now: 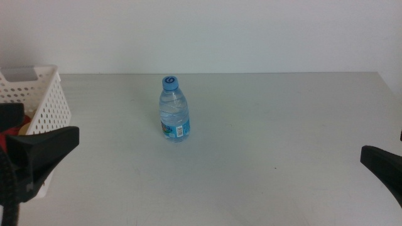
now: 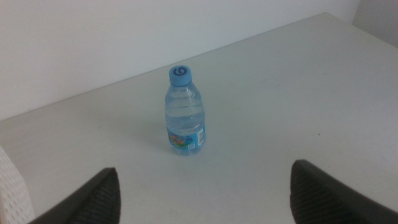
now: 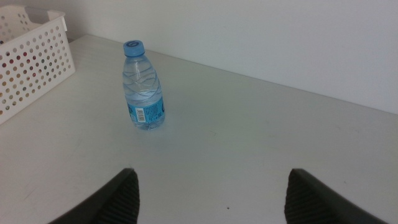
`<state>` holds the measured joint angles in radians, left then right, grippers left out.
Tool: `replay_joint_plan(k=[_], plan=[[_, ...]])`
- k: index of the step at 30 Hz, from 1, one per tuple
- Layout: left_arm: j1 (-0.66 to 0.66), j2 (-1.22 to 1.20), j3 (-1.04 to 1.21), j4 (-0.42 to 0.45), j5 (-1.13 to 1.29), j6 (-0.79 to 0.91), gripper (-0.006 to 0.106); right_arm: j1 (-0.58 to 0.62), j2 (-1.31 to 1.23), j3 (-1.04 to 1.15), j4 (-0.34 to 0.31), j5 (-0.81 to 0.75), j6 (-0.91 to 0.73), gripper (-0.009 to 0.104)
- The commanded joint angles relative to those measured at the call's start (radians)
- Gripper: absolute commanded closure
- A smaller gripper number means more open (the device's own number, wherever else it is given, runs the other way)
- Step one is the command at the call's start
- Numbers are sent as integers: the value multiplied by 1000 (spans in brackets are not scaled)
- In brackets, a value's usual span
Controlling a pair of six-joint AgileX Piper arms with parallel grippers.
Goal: Use arms to grab the bottles and put them into the dustbin to the left of the table.
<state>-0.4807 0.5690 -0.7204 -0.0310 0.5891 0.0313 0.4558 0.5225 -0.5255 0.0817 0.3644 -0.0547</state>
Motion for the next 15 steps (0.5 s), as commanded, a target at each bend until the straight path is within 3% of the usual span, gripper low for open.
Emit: replay_joint_plan(k=[1, 6, 15], plan=[[-7, 0, -29, 2, -120, -12, 7, 4, 0, -26, -2, -66, -13, 36], [-7, 11, 10, 31, -306, -10, 7, 4, 0, -26, -2, -65, -13, 36], [-7, 102, 324, 31, -878, -31, 7, 4, 0, -26, -2, -65, -13, 36]])
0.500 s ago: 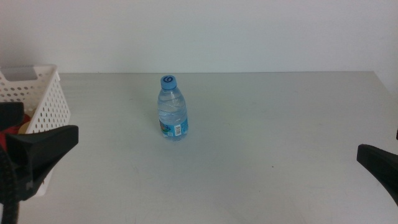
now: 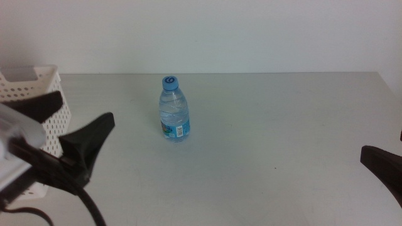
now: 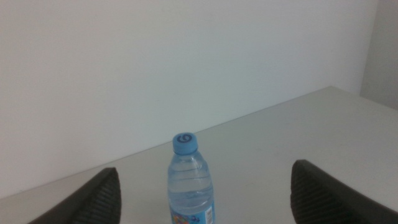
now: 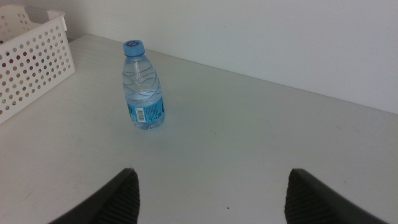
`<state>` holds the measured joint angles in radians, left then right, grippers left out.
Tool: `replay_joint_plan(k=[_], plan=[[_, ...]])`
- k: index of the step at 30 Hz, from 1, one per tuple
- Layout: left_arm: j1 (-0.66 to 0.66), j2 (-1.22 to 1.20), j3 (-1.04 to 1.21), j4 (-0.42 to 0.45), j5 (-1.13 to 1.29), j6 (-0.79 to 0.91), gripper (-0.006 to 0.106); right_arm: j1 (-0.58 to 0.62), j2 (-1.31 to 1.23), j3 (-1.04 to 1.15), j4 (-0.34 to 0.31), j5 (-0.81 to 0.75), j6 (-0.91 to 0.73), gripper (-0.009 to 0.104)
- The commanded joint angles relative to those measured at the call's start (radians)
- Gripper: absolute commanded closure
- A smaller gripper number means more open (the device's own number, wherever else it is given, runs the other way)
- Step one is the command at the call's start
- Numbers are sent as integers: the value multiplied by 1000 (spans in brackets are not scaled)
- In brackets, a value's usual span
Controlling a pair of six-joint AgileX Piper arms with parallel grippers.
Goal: Use arms to grab the bottles and put them into the dustbin to the left of the table.
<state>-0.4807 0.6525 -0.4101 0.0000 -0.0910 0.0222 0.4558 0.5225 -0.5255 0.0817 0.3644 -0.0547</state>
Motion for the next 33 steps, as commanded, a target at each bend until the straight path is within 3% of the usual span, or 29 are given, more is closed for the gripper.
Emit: replay_joint_plan(k=[1, 12, 24, 33], plan=[[-7, 37, 48, 0, -256, -38, 7, 4, 0, -26, -2, -65, -13, 36], [-7, 404, 75, 0, -493, -50, 7, 4, 0, -26, -2, -65, -13, 36], [17, 844, -232, 0, -549, -51, 7, 4, 0, -26, -2, -65, -13, 36], [76, 1062, -432, 134, -550, -131, 7, 4, 0, -26, -2, -65, -13, 36]])
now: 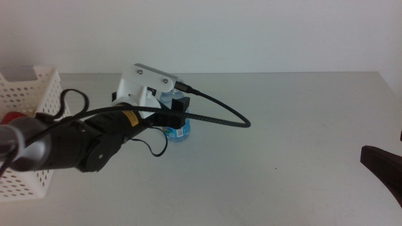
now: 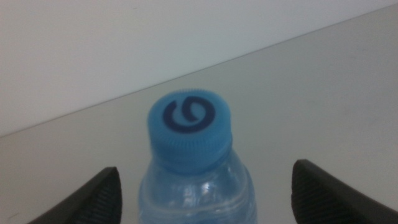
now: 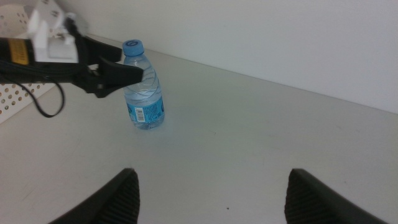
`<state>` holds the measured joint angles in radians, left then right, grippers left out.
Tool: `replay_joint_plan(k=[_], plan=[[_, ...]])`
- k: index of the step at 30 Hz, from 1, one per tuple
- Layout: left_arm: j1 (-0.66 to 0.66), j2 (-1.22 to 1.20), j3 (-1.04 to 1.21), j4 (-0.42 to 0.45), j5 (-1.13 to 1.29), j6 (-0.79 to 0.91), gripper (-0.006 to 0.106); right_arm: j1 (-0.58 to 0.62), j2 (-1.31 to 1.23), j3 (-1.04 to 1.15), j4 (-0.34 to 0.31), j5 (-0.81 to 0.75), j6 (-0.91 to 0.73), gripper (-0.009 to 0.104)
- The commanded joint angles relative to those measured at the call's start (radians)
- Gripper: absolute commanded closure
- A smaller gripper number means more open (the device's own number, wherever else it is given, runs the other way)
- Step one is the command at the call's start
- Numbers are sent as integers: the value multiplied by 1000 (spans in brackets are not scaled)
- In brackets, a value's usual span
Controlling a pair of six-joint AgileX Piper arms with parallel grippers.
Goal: Use arms to grab the bottles and put them into the dustbin to the left of the table.
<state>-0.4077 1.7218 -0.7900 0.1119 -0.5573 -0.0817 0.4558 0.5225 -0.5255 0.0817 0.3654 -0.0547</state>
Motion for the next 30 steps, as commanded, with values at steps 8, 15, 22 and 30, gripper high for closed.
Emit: replay_joint_plan(k=[8, 15, 22, 30], plan=[[3, 167, -134, -32, -215, -26, 7, 4, 0, -26, -1, -66, -13, 36], [3, 245, -134, -97, -317, -26, 20, 4, 0, -26, -1, -66, -13, 36], [2, 173, -134, -92, -171, -27, 84, 4, 0, -26, -1, -66, -13, 36], [14, -64, -166, -112, 178, -27, 102, 4, 0, -26, -1, -66, -13, 36]])
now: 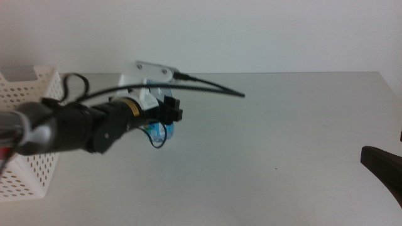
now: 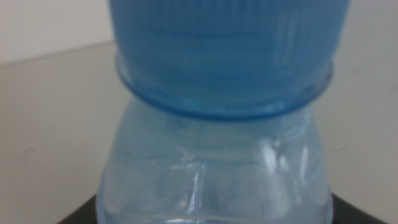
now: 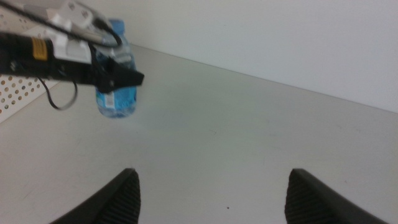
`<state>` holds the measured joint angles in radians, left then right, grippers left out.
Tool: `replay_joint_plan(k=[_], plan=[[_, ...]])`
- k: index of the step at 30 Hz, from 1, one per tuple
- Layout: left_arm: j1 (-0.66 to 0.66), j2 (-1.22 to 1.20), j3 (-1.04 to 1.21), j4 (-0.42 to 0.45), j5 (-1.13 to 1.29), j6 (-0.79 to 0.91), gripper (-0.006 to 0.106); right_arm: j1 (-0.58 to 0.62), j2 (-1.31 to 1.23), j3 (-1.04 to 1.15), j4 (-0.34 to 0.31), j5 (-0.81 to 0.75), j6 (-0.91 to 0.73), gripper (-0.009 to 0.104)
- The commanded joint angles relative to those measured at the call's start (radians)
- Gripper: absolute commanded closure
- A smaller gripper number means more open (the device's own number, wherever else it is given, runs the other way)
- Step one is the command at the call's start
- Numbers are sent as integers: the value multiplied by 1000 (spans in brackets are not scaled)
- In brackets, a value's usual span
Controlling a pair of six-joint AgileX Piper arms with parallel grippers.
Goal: Use arms to grab the bottles and put them into the dustbin to the left of the table.
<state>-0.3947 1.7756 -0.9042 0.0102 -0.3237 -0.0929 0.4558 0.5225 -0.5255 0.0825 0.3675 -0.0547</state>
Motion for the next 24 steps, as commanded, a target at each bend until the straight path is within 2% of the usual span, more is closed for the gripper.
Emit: replay_joint_plan(k=[1, 7, 12, 18, 24], plan=[[3, -154, -70, -10, 13, -15, 102, 4, 0, -26, -2, -68, -13, 36], [107, -296, -299, -21, 576, 26, 102, 4, 0, -26, -2, -68, -13, 36], [260, -307, -484, -31, 936, 189, 102, 4, 0, -26, -2, -68, -12, 36], [479, -301, -605, -31, 1191, 234, 102, 4, 0, -26, -2, -68, -12, 36], [608, -296, -623, -63, 1293, 365, 102, 4, 0, -26, -2, -68, -12, 36]])
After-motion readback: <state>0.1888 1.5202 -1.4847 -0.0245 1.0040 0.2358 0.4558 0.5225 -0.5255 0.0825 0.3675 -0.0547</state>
